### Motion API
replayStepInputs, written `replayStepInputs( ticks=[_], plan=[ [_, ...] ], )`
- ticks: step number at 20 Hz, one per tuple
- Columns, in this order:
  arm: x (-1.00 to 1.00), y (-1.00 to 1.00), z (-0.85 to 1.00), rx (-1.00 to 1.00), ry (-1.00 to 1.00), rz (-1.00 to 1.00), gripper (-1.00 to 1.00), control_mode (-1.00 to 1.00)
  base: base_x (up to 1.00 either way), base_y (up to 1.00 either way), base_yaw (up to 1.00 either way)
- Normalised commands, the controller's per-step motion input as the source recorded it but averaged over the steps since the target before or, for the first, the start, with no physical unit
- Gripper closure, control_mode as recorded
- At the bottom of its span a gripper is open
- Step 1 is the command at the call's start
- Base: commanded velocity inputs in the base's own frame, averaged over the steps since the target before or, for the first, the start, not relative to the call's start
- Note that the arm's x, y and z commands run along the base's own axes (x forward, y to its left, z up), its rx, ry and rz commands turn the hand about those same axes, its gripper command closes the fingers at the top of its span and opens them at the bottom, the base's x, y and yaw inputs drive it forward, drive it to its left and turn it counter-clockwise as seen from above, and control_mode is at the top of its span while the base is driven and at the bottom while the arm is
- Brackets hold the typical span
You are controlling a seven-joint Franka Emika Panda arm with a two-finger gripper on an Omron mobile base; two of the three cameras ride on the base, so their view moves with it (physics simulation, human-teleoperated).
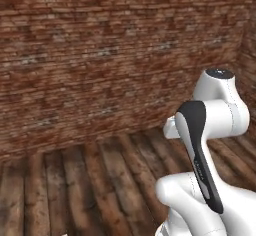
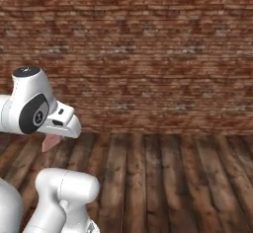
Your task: Take the steak from the fridge and place it on the digital scale on the counter by the fridge. Wait a few seconds for a reading, then move it to the plate on the dining counter.
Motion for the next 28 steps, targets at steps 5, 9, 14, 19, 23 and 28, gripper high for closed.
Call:
replayStepInputs(
  ticks=[5,9,14,19,23,28],
  plan=[
    [0.0,0.0,0.0,0.0,0.0,0.0,1.0,1.0,1.0,0.0,0.41],
    [0.0,0.0,0.0,0.0,0.0,0.0,1.0,1.0,1.0,0.0,0.6],
    [0.0,0.0,0.0,0.0,0.0,0.0,1.0,1.0,1.0,0.0,0.77],
    [0.0,0.0,0.0,0.0,0.0,0.0,1.0,1.0,1.0,0.0,0.81],
    [0.0,0.0,0.0,0.0,0.0,0.0,1.0,1.0,1.0,-0.01,0.82],
    [0.0,0.0,0.0,0.0,0.0,0.0,1.0,1.0,1.0,-0.05,0.82]
  ],
)
